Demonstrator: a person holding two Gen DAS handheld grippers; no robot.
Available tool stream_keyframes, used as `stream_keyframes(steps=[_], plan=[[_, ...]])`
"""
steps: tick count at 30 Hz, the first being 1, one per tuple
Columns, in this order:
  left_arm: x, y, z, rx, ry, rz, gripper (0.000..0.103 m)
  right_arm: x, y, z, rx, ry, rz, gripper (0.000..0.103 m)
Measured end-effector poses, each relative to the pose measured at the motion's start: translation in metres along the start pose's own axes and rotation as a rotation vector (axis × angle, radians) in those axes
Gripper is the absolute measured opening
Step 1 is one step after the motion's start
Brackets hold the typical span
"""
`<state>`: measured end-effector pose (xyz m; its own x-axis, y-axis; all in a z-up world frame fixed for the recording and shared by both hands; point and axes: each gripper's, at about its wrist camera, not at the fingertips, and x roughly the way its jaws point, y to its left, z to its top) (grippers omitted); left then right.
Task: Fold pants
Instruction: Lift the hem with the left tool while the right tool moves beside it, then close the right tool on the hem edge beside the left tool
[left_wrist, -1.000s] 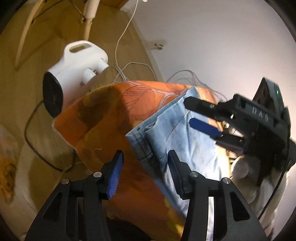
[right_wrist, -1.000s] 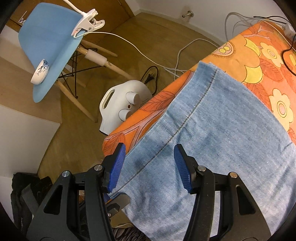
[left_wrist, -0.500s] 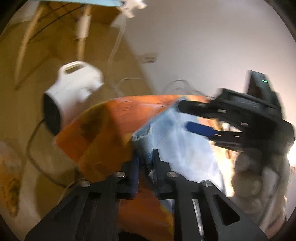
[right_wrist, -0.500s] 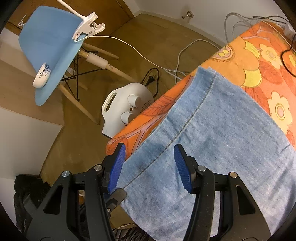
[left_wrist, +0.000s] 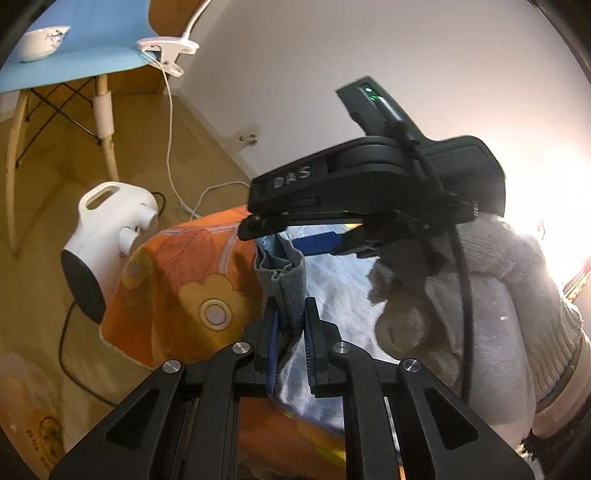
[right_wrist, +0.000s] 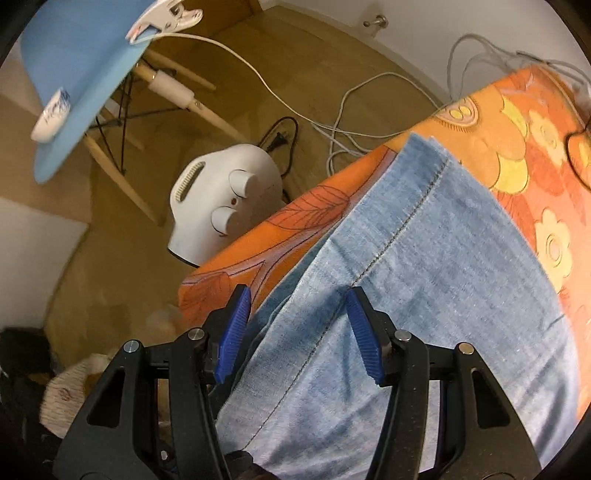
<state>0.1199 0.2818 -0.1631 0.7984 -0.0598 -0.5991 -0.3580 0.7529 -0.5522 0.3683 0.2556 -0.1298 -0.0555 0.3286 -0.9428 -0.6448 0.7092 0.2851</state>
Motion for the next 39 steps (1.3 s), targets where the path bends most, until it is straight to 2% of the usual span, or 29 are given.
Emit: stream_keyframes(steps=[6, 8, 10, 11, 12, 14, 19, 26, 31, 39], plan=[[0.000, -0.018, -0.009, 0.076, 0.020, -0.039, 0.011, 0.002, -0.002, 0.005, 0.007, 0.036, 0.005, 0.057], [-0.001, -0.020, -0.009, 0.079, 0.024, -0.059, 0.011, 0.001, -0.002, 0.003, -0.017, 0.036, -0.021, 0.057], [-0.003, -0.024, -0.010, 0.091, 0.022, -0.064, 0.011, 0.000, -0.007, 0.000, -0.020, 0.037, -0.035, 0.041], [-0.003, -0.024, -0.009, 0.090, 0.024, -0.066, 0.011, -0.001, -0.011, 0.000, -0.013, 0.034, -0.046, 0.025], [-0.003, -0.025, -0.009, 0.088, 0.028, -0.070, 0.011, -0.004, -0.017, -0.002, -0.004, 0.028, -0.045, 0.015], [-0.004, -0.030, -0.010, 0.094, 0.030, -0.085, 0.011, -0.014, -0.028, -0.005, 0.021, 0.001, -0.009, 0.010], [-0.011, -0.061, -0.011, 0.155, 0.014, -0.144, 0.011, -0.057, -0.062, -0.025, 0.106, -0.112, 0.069, 0.008], [-0.022, -0.109, -0.025, 0.235, 0.026, -0.241, 0.011, -0.117, -0.109, -0.067, 0.191, -0.247, 0.091, 0.007], [-0.022, -0.157, -0.043, 0.311, 0.057, -0.317, 0.011, -0.159, -0.151, -0.107, 0.250, -0.322, 0.057, 0.007], [-0.015, -0.241, -0.083, 0.429, 0.130, -0.451, 0.011, -0.219, -0.225, -0.179, 0.350, -0.394, -0.031, 0.007]])
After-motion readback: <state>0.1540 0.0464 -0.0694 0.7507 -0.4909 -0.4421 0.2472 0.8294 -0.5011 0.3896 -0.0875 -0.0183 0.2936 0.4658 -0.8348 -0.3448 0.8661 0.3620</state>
